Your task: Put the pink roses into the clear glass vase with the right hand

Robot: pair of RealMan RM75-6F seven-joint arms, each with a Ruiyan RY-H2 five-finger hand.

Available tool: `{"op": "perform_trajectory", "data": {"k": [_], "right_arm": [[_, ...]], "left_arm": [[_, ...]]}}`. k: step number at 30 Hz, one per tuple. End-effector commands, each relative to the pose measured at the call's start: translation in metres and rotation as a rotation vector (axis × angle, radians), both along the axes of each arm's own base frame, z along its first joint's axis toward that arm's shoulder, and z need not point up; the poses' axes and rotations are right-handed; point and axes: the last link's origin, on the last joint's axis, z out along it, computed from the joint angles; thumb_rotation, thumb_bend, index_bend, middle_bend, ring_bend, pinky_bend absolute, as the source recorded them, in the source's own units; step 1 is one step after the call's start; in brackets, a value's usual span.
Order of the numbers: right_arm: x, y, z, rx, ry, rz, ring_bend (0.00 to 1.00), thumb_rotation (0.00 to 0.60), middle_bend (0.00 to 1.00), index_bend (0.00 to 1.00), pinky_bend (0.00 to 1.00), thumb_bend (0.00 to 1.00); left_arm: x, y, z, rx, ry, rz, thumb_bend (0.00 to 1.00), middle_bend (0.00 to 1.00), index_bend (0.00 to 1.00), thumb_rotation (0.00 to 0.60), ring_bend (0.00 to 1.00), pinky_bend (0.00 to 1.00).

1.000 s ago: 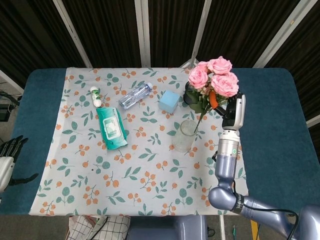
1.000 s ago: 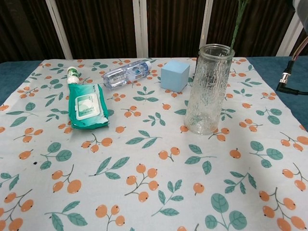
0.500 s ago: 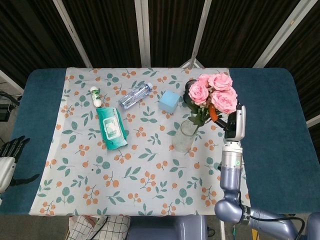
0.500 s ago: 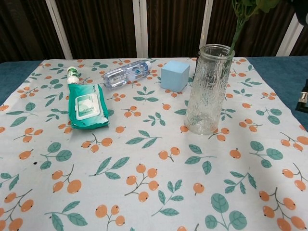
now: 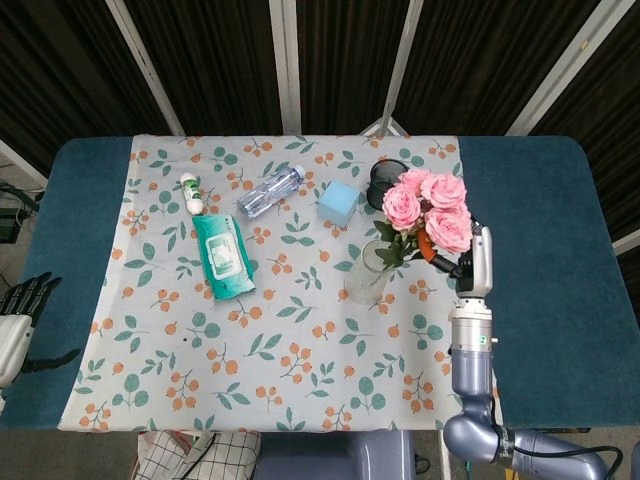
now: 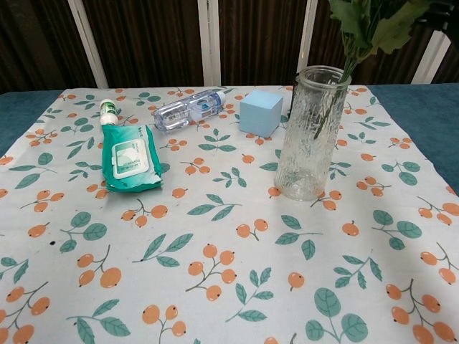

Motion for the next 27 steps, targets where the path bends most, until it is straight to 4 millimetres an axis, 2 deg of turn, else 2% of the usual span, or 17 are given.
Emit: {"op": "perform_trajectory", "data": {"k": [1,6,21,27], "right_arm": [[-0.008,0.003,-0.002,0.014,0.05,-0.007,0.51,0.6,0.52,0.46,0.4,0.4],[-0.011,0.008,-0.006,0.035,0.085,-0.005,0.51,0.6,0.52,0.46,0.4,0.4],[0.013,0.003,-0.02,0.05,0.098,0.037,0.51,0.6,0.52,0.46,0.4,0.4],[0.012,0.004,-0.027,0.063,0.118,0.029,0.51,0.6,0.52,0.46,0.4,0.4]], "left_arm": [[0.0,0.0,0.0,-0.002,-0.001,-0.001,0.0,0.0,0.0,0.6,0.0,0.0],[0.001,0.0,-0.001,-0.005,0.0,-0.003,0.0,0.0,0.0,0.6,0.0,0.0],[0.001,0.001,-0.001,-0.004,-0.007,-0.001,0.0,0.0,0.0,0.6,0.0,0.0],[0.001,0.001,0.0,-0.003,-0.012,0.0,0.0,0.0,0.0,0.6,0.0,0.0]]}}
